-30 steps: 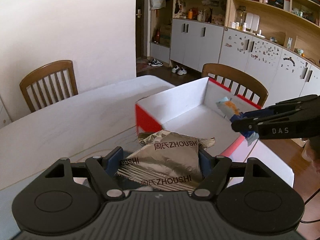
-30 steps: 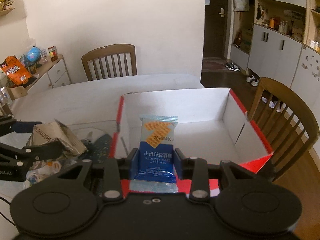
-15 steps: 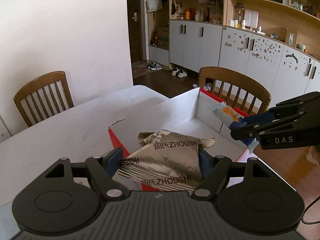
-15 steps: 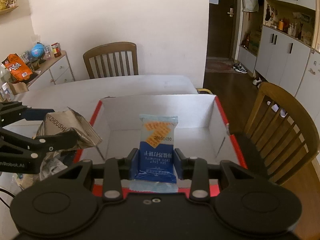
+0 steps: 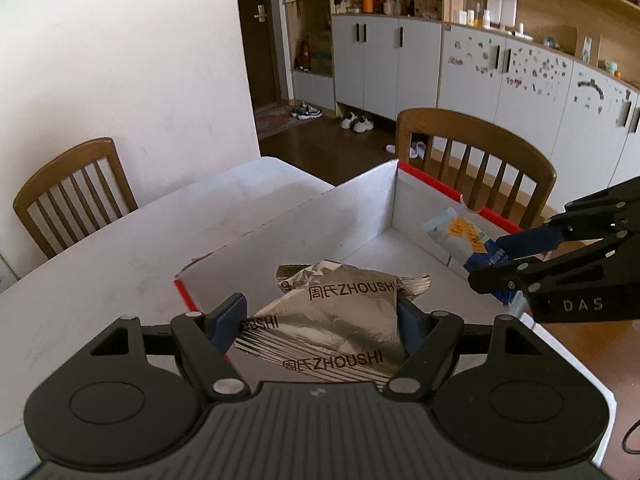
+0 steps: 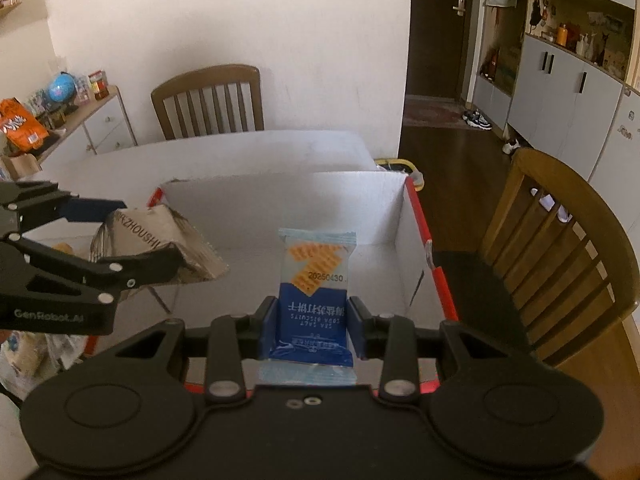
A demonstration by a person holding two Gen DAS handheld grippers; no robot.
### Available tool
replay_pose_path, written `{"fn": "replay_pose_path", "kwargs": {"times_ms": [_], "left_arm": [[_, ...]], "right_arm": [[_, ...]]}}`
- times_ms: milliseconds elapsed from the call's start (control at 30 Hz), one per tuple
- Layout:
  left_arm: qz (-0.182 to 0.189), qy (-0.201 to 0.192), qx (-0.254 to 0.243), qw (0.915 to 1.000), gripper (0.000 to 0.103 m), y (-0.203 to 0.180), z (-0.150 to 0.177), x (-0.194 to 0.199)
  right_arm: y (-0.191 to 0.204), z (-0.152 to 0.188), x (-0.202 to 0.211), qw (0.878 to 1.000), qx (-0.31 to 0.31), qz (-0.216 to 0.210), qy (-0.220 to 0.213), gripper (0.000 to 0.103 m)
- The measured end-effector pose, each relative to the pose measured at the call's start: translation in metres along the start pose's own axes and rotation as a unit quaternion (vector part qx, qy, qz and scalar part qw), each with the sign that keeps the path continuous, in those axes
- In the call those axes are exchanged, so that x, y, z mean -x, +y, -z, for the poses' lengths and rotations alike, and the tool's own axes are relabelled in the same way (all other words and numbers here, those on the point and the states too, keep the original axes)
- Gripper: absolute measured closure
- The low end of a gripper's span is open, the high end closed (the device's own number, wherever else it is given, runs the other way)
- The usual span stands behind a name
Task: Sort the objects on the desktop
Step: 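Carry the biscuit packet in the right tool while the left tool carries the foil bag into the red box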
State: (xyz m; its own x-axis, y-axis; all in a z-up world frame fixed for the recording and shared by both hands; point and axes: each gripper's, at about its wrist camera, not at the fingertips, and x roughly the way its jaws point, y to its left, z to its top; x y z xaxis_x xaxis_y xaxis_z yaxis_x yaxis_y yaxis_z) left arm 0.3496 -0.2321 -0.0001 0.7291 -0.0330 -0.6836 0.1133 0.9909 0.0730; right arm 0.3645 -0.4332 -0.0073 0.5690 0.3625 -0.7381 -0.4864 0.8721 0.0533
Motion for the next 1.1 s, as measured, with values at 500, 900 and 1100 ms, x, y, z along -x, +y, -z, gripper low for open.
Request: {"fn": "replay_pose_path", "kwargs": {"times_ms": [500,900,1100], "left_arm": [[0.009,0.080,-0.050,0.9955,0.026,-0.016,-0.012,-0.065],[0.010,0.143,-0.094,0.9852,0.026,-0.027,-0.007,-0.102],[0.015,0.174,-0.094,0.9802,0.026,-0.028,-0.005,-0.113]], "right_arm": [[-0.012,-0.010,-0.059,0.997,0.016,-0.007,0.079,0.067],[-0.010,-0.008,-0.098,0.988,0.060,0.005,0.143,0.067],[-0.002,-0.007,-0.111,0.982,0.078,0.005,0.172,0.067]]}}
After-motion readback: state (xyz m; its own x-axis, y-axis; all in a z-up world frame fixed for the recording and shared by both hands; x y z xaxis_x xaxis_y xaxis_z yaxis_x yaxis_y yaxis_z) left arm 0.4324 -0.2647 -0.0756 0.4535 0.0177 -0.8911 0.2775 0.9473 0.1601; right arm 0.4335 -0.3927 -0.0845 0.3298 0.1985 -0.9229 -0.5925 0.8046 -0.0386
